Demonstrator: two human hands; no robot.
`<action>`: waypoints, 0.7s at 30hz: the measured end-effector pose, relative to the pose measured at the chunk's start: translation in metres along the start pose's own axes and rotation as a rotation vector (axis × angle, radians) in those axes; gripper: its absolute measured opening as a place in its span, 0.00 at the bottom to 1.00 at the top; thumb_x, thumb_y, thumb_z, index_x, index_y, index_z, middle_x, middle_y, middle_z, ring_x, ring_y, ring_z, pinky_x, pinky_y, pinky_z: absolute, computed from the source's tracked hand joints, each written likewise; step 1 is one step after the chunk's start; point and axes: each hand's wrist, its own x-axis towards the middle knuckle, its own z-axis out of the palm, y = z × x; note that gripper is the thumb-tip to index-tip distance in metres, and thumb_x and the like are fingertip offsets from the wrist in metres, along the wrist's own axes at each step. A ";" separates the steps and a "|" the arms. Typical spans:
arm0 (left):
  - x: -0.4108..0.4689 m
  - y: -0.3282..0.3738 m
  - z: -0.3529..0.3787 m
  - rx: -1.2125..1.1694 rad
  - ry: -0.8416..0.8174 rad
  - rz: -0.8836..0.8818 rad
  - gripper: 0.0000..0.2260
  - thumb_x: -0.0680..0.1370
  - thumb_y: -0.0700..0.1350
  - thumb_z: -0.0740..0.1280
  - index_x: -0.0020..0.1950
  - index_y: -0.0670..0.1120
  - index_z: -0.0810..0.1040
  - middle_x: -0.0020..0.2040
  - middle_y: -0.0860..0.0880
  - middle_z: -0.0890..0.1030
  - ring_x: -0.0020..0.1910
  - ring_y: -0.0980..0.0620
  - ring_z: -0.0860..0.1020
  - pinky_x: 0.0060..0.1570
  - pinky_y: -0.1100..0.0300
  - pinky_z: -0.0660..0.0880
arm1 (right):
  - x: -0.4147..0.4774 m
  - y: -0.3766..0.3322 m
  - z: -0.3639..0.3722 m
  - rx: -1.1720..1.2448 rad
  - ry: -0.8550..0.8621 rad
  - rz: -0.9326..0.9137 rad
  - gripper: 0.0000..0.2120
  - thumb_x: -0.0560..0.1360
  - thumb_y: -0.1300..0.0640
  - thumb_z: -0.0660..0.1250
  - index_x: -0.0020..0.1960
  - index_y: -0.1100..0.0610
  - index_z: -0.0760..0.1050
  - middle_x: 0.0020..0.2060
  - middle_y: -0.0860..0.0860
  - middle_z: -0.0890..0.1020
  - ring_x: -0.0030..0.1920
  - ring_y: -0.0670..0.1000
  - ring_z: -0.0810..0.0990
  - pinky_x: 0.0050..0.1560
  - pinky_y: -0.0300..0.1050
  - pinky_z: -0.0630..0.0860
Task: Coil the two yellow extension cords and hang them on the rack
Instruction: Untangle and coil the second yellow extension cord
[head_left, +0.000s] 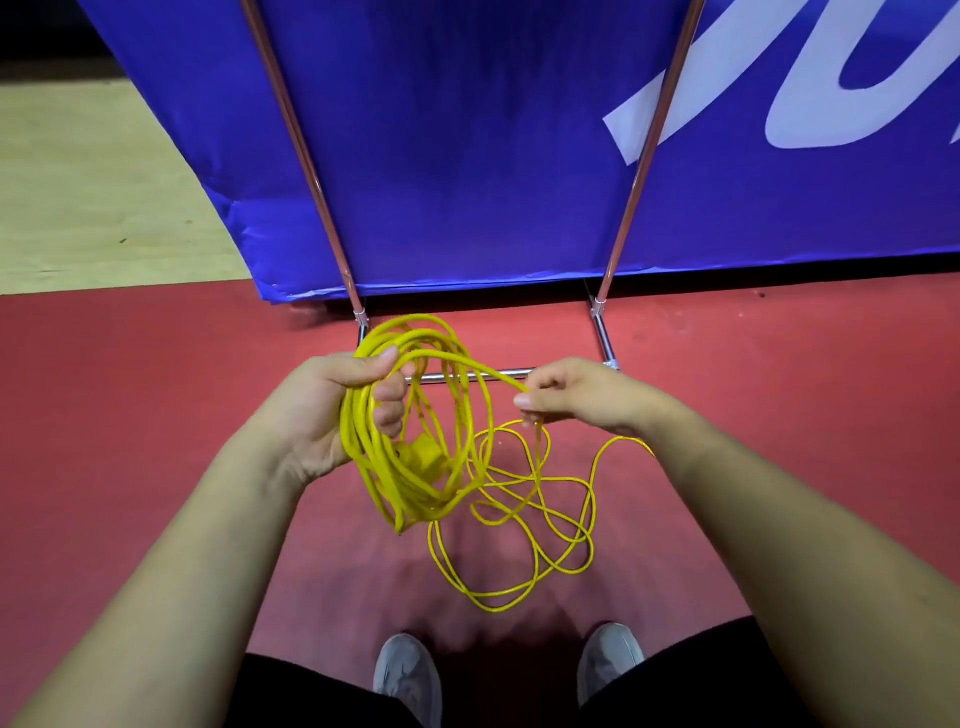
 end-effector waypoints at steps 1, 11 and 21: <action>0.000 0.000 -0.001 0.043 0.035 -0.026 0.08 0.71 0.44 0.66 0.37 0.41 0.79 0.27 0.48 0.74 0.22 0.52 0.74 0.24 0.63 0.73 | 0.001 0.002 0.000 0.199 0.049 0.004 0.06 0.78 0.59 0.67 0.43 0.59 0.77 0.33 0.54 0.77 0.34 0.50 0.77 0.43 0.46 0.74; 0.003 0.001 -0.007 0.073 0.147 -0.173 0.14 0.70 0.47 0.63 0.39 0.37 0.84 0.41 0.37 0.84 0.35 0.43 0.84 0.30 0.54 0.81 | 0.004 -0.020 -0.012 0.285 0.188 -0.100 0.08 0.78 0.58 0.66 0.45 0.59 0.83 0.28 0.52 0.60 0.29 0.49 0.56 0.31 0.42 0.54; 0.009 -0.017 0.007 0.155 -0.020 -0.142 0.10 0.72 0.45 0.67 0.43 0.37 0.81 0.33 0.42 0.80 0.26 0.48 0.80 0.25 0.60 0.77 | -0.010 -0.079 0.023 -0.091 0.069 -0.330 0.05 0.75 0.64 0.70 0.47 0.66 0.82 0.28 0.40 0.79 0.31 0.35 0.75 0.36 0.27 0.69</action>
